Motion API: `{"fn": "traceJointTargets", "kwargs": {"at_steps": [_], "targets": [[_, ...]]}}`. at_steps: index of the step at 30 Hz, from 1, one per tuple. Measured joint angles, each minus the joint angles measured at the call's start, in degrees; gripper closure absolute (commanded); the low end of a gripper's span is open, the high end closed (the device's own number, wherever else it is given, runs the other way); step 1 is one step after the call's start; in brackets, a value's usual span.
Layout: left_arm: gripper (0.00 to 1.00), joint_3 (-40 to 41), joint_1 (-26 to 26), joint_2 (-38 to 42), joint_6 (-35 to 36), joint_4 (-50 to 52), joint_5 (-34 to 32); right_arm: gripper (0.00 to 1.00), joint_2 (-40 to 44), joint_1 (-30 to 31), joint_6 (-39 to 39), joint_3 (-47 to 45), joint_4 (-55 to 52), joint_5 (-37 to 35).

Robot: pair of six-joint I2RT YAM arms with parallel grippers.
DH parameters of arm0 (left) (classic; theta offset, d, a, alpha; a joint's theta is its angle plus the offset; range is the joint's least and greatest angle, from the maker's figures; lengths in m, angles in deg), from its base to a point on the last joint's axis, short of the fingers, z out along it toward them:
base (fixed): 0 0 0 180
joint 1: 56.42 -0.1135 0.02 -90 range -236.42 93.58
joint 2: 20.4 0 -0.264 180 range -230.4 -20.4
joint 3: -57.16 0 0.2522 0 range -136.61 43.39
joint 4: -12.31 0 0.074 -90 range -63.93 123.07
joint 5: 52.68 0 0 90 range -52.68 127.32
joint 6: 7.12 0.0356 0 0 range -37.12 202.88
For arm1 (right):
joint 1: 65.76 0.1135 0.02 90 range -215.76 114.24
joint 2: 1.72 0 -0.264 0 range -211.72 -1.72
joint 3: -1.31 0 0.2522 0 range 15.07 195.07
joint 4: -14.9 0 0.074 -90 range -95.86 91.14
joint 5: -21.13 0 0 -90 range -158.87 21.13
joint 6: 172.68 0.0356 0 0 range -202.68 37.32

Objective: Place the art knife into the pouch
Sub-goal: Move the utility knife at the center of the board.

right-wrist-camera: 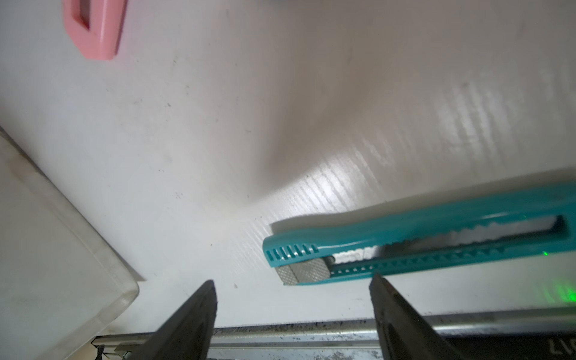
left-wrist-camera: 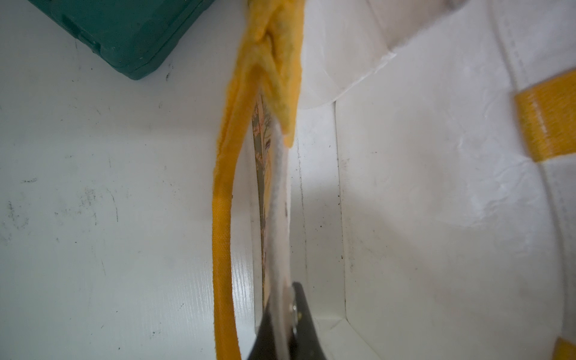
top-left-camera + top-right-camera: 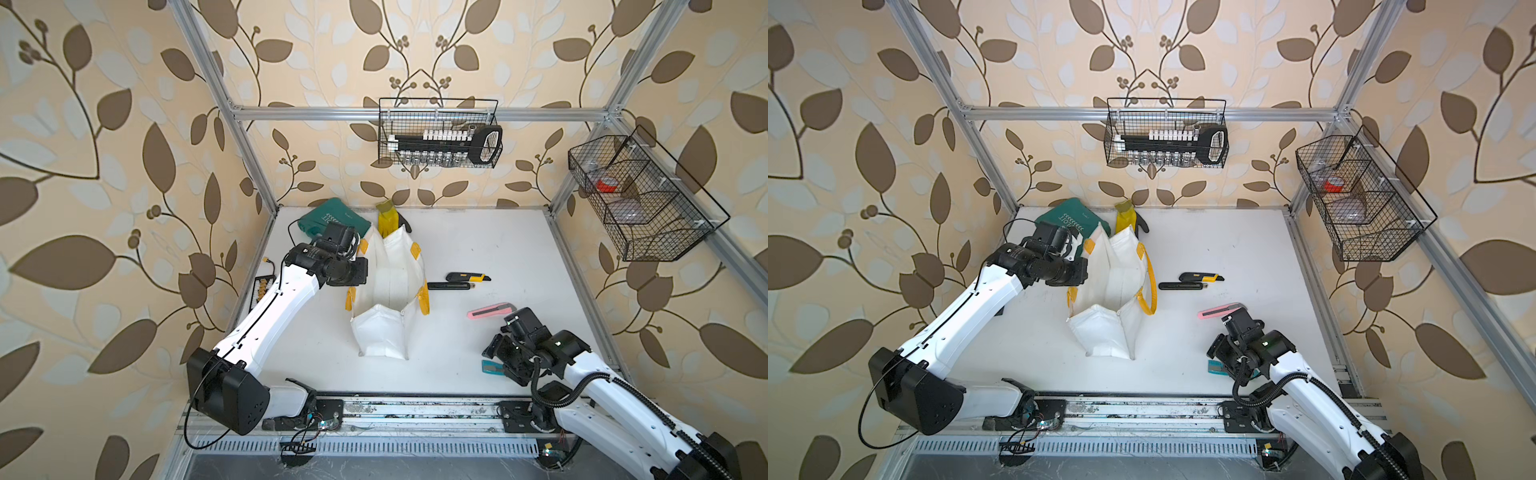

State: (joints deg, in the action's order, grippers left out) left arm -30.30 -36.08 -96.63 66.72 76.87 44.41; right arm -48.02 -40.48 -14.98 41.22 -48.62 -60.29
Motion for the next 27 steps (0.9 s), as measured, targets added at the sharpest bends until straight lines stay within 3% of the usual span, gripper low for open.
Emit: {"fn": "traceJointTargets", "kwargs": {"at_steps": [15, 27], "targets": [[1.0, 0.09, 0.0, 0.0, 0.22, -0.04, 0.0, 0.22, 3.45, -0.02, 4.83, -1.27, -0.74, -2.64], [1.0, 0.35, 0.0, 0.0, 0.76, -0.2, 0.0, 0.24, -3.45, -2.23, 4.0, -1.09, 2.08, -6.29]]}}
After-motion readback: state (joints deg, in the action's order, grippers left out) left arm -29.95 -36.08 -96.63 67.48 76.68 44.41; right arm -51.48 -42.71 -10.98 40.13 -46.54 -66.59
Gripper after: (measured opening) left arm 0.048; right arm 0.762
